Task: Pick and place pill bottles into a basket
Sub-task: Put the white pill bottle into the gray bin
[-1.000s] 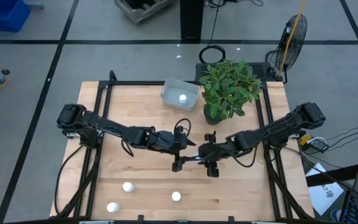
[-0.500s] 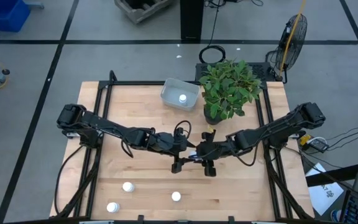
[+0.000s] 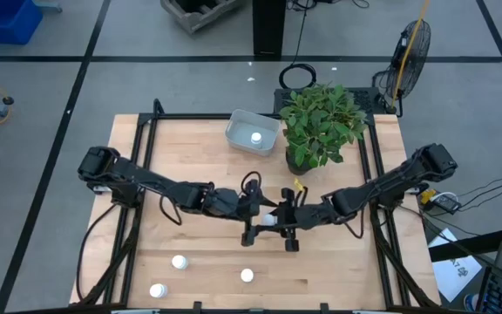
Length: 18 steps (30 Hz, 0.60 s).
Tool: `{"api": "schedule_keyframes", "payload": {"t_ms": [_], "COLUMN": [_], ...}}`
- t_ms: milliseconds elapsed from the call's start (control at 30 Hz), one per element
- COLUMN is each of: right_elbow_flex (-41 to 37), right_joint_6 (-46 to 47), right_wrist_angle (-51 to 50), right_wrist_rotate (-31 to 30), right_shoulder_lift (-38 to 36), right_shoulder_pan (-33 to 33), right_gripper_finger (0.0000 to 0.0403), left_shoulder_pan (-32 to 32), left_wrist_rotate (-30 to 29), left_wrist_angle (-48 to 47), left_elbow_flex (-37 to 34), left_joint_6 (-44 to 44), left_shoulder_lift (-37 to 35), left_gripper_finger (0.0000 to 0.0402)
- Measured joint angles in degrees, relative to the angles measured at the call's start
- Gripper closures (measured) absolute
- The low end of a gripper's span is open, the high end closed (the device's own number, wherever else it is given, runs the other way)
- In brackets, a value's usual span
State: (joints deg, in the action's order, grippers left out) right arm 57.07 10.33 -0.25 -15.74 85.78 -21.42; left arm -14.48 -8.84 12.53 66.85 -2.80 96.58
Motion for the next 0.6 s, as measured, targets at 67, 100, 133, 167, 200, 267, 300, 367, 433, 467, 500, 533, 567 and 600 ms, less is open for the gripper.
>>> {"api": "schedule_keyframes", "payload": {"t_ms": [67, 100, 133, 167, 200, 267, 300, 367, 433, 467, 500, 533, 567, 600], "right_elbow_flex": [-1.05, -1.62, -2.03, -2.53, -3.15, -4.54, -5.54, -8.07, -11.01, -12.38, -13.63, -14.76, -15.74, -16.5], "right_joint_6": [-1.5, -2.4, -3.24, -3.79, -4.57, -5.31, -5.6, -6.78, -8.0, -8.22, -8.2, -8.2, -8.2, -8.17], "right_wrist_angle": [3.96, 5.95, 7.84, 9.62, 11.55, 15.51, 18.24, 24.88, 32.73, 36.14, 39.14, 41.37, 42.71, 43.49], "right_wrist_rotate": [-2.53, -3.92, -5.07, -5.76, -6.54, -6.98, -6.89, -6.88, -6.81, -6.67, -6.5, -6.59, -6.69, -6.72], "right_shoulder_lift": [0.0, 0.02, 0.04, 0.03, 0.02, 0.02, 0.02, 0.02, 0.02, 0.02, 0.02, 0.02, 0.02, 0.02], "right_shoulder_pan": [-1.02, -1.52, -1.88, -2.19, -2.44, -2.84, -3.01, -3.33, -3.49, -3.51, -3.51, -3.47, -3.46, -3.44], "right_gripper_finger": [0.0247, 0.0247, 0.0247, 0.0247, 0.0247, 0.0248, 0.0248, 0.0248, 0.0248, 0.0248, 0.0248, 0.0248, 0.0248, 0.0248], "left_shoulder_pan": [-0.38, -0.6, -0.76, -0.88, -1.09, -1.67, -1.95, -2.55, -2.87, -2.91, -2.93, -2.93, -2.91, -2.91], "left_wrist_rotate": [-1.35, -1.72, -1.87, -1.91, -1.89, -2.04, -2.12, -2.07, -2.41, -2.39, -2.39, -2.34, -2.33, -2.27], "left_wrist_angle": [-0.09, -0.07, -0.08, 0.0, 0.17, 0.85, 1.15, 1.48, 1.79, 1.84, 2.24, 2.66, 2.99, 3.75], "left_elbow_flex": [0.0, 0.0, 0.0, 0.0, 0.0, 0.0, 0.0, 0.0, 0.0, 0.0, 0.0, 0.0, 0.0, 0.0], "left_joint_6": [0.08, 0.1, 0.1, 0.15, 0.25, 0.78, 0.87, 1.55, 1.98, 1.96, 1.96, 1.97, 2.04, 2.23], "left_shoulder_lift": [0.01, -0.01, -0.01, -0.01, -0.01, -0.01, -0.01, -0.01, -0.01, -0.01, -0.01, -0.01, -0.01, -0.01], "left_gripper_finger": [0.0099, 0.0097, 0.0095, 0.0093, 0.0092, 0.0092, 0.0093, 0.0095, 0.0099, 0.0101, 0.0104, 0.0107, 0.0109, 0.0112]}}
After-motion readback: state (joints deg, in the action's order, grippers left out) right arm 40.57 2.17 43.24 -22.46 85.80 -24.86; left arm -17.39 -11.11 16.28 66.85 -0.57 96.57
